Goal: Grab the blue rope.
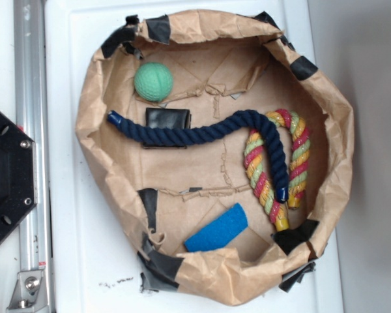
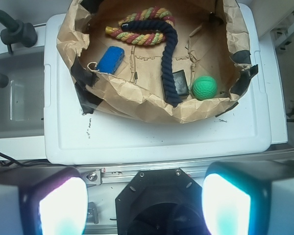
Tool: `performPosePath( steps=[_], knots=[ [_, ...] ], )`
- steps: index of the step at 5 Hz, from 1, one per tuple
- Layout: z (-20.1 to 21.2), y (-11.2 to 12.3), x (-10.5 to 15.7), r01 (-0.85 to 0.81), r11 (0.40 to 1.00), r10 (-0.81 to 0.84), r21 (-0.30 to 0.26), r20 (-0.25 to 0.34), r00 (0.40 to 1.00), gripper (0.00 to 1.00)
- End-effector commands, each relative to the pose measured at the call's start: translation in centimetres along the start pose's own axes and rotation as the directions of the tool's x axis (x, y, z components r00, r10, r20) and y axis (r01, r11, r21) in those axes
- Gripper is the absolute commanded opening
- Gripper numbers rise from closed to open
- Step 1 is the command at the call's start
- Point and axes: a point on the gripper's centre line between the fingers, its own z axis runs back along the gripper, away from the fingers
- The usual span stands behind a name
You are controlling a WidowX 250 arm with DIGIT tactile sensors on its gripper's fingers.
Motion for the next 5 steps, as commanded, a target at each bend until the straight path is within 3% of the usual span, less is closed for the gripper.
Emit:
performPosePath(
  steps=[1, 2, 4, 5],
  knots=[
    [0.0, 0.0, 0.0, 0.000, 1.000, 0.000, 0.000, 0.000, 1.000, 1.00],
    [-3.4, 0.9, 4.7, 0.014, 0.999, -0.013, -0.039, 0.025, 1.000, 1.00],
    [-12.6, 1.1, 13.0, 0.061, 0.997, -0.061, -0.036, -0.009, 0.998, 1.00],
    [-16.5, 2.7, 13.9, 0.061, 0.998, -0.062, -0.006, -0.069, 0.996, 1.00]
  ],
)
